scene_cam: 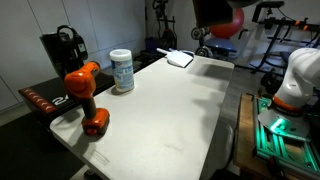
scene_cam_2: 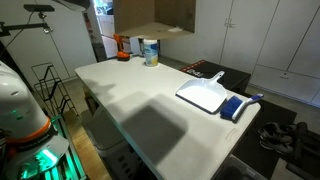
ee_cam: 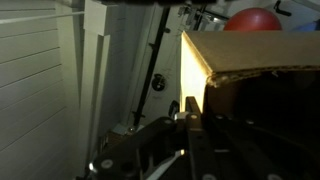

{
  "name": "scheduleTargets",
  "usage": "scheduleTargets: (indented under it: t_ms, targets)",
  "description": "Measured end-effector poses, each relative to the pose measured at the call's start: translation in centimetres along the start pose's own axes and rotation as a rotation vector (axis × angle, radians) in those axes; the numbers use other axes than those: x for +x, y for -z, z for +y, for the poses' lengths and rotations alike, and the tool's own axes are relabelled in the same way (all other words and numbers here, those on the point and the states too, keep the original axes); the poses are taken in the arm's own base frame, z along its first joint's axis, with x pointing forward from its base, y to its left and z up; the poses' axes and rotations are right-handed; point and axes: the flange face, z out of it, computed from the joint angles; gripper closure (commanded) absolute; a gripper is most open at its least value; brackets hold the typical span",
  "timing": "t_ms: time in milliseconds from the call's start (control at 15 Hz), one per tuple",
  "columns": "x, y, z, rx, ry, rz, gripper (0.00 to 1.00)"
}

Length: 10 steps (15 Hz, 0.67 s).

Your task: Pour the contents of the box onto the table

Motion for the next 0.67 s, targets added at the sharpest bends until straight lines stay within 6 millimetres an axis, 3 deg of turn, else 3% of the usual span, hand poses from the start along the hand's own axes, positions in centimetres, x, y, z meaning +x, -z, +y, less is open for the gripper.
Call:
scheduleTargets:
  t_ms: [667]
  targets:
    - [0.8, 2.4, -0.9, -0.383, 0.052, -0.006, 0.99]
